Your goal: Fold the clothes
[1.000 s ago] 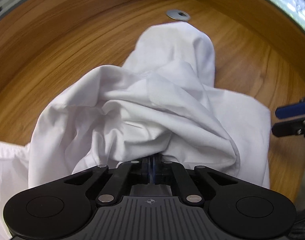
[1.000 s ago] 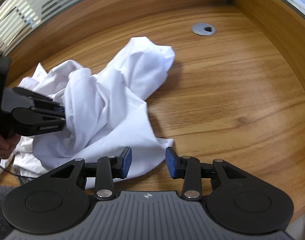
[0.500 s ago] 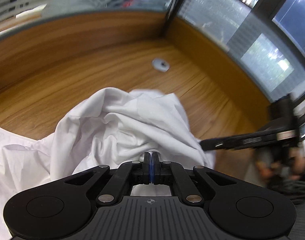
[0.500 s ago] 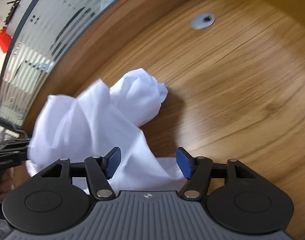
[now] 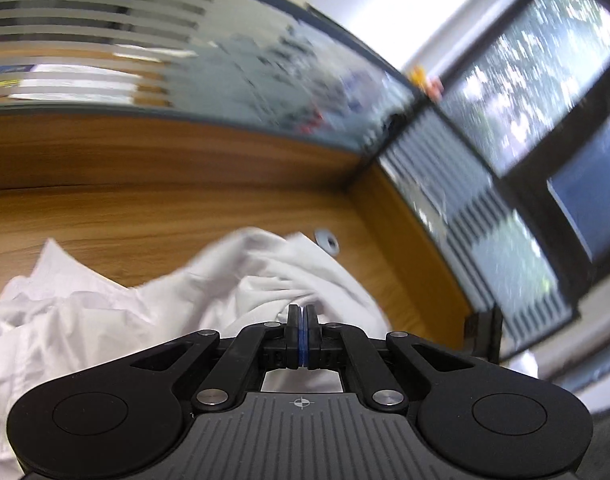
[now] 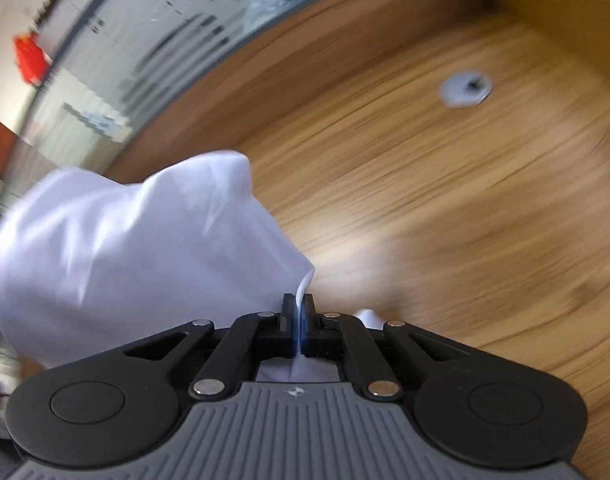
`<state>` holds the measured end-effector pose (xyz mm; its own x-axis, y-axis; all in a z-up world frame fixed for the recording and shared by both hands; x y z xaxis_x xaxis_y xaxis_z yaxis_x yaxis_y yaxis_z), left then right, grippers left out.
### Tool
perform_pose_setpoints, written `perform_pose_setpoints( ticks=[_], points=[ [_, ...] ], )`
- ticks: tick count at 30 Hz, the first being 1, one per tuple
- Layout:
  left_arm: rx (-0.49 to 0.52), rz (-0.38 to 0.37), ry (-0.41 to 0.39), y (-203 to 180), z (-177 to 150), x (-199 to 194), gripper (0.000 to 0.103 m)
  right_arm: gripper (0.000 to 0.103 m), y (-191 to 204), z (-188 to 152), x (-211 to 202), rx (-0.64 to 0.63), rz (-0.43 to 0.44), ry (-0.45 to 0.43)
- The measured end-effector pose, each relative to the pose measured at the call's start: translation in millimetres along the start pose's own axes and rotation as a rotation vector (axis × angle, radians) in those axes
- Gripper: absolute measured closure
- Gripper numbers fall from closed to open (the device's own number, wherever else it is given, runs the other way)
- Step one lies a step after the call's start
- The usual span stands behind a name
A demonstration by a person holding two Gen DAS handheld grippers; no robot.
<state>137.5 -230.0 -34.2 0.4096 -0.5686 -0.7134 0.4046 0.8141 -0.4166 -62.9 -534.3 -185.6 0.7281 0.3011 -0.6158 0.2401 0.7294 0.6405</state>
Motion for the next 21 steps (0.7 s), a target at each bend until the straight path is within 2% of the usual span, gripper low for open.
perform_pose_setpoints(
  ticks=[4,8,11,15,18,21],
  points=[
    [-0.172,0.038,-0.076,35,9,-21,0.101,0.101,-15,13,-9,-0.105,-0.197,-0.031],
    [-0.315,0.119,-0.180,78,21,-50,0.101,0.102,-34,26,-23,-0.177,-0.373,-0.040],
    [-0.356,0.193,-0.196,105,18,-61,0.101,0.102,-51,29,-23,-0.167,-0.398,-0.002],
    [-0.385,0.265,-0.155,121,-7,-60,0.101,0.100,-60,30,-29,-0.191,-0.422,0.040],
    [-0.390,0.300,-0.106,123,-27,-51,0.101,0.093,-58,40,-42,-0.228,-0.425,0.044],
    [-0.373,0.312,-0.049,117,-43,-37,0.101,0.088,-35,48,-51,-0.288,-0.389,0.042]
  ],
)
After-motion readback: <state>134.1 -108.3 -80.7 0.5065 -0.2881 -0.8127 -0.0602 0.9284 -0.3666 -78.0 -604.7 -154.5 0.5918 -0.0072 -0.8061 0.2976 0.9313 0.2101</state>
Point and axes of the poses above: each gripper's, at about its wrist camera, not at the fingertips, and x roughly the way its jaws point, y to its left, z to its top, the point moved 10 cm from there along x, roughly the way its jaws point, and after that the axes turned 12 degrees about z, right-handed, at the moved point
